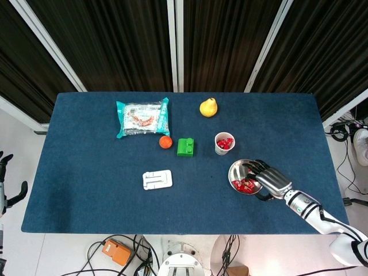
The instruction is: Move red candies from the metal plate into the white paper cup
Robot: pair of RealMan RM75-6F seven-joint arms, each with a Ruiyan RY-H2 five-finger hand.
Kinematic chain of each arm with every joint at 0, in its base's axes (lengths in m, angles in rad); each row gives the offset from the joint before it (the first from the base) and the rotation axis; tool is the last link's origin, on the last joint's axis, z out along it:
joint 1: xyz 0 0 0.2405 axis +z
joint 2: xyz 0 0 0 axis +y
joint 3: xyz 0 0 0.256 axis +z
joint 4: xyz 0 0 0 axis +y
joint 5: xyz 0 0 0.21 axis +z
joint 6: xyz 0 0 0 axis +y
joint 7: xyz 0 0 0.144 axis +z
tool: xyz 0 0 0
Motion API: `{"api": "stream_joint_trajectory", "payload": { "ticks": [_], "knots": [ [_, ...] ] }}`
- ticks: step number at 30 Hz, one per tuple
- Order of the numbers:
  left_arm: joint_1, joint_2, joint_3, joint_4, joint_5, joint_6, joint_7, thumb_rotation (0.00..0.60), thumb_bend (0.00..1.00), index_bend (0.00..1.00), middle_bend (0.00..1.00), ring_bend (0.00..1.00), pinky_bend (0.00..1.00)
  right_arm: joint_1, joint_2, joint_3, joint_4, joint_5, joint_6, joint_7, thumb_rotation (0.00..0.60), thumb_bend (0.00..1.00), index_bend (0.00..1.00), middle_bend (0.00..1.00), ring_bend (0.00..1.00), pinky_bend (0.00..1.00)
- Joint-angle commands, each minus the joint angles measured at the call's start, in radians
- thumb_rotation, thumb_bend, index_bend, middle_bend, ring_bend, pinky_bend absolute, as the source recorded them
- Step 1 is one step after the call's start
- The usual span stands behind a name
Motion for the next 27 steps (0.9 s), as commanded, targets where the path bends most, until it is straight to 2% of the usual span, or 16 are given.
{"api": "stream_joint_trajectory", "payload": {
  "ticks": [1,27],
  "knots": [
    [0.000,0.000,0.000,0.000,-0.001,-0.001,0.000,0.600,0.35,0.12,0.00,0.00,0.00,0.002,-0.005,0.000,0.008,0.000,-0.010,0.006,0.600,0.48,0.40,0.09,0.00,0.00],
    [0.001,-0.002,-0.002,0.002,0.000,0.003,-0.002,0.600,0.35,0.12,0.00,0.00,0.00,0.019,-0.058,0.001,0.052,-0.021,-0.048,0.006,0.600,0.48,0.43,0.09,0.00,0.00]
  ]
}}
